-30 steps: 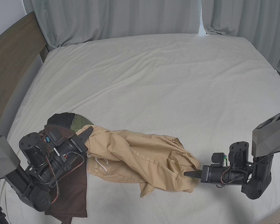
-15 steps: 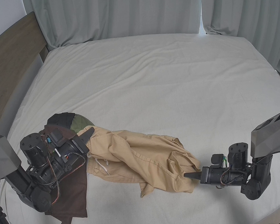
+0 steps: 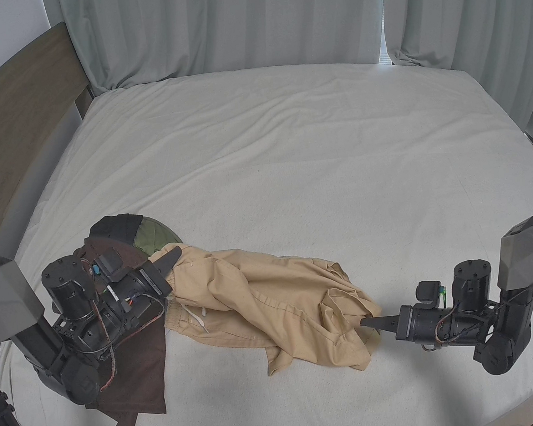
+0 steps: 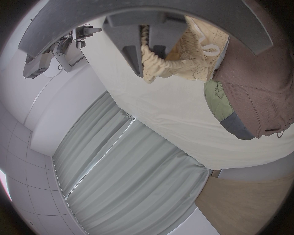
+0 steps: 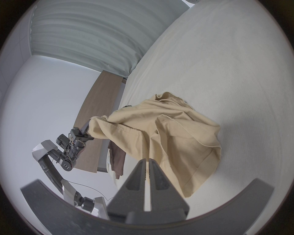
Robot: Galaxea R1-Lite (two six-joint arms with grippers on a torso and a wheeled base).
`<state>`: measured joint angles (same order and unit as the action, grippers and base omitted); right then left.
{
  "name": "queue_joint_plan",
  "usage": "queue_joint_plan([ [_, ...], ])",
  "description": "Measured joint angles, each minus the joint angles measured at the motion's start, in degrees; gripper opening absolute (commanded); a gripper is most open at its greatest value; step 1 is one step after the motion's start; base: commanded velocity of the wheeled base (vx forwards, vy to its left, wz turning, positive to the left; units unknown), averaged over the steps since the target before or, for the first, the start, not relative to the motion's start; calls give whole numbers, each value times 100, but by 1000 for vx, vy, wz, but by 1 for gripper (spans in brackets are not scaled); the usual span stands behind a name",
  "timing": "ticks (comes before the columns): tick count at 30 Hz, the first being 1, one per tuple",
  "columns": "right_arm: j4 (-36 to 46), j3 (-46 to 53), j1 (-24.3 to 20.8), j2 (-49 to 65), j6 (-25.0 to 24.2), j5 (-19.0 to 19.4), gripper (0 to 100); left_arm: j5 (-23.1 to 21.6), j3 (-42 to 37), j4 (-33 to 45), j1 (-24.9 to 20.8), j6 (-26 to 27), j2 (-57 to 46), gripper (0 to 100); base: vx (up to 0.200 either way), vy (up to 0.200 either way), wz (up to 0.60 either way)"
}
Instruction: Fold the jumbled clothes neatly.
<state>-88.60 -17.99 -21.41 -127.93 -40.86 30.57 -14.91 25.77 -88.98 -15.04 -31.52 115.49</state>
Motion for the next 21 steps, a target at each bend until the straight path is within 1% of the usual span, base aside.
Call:
queue_joint_plan([
  [6,13,30,24,23,24,99,0,5,7,0,0,0,33,0,0,0,0],
  [7,11,16,38,-7,33,101,100,5,7,0,0,0,35,0,0,0,0],
  [11,11,-77,93,-189,134,104,100,7,7,0,0,0,38,0,0,0,0],
  [17,9,-206,71,-501,512,95,100,13,7,0,-11,0,33,0,0,0,0],
  [21,4,-325,27,-739,584,87,100,13,7,0,-15,0,30,0,0,0,0],
])
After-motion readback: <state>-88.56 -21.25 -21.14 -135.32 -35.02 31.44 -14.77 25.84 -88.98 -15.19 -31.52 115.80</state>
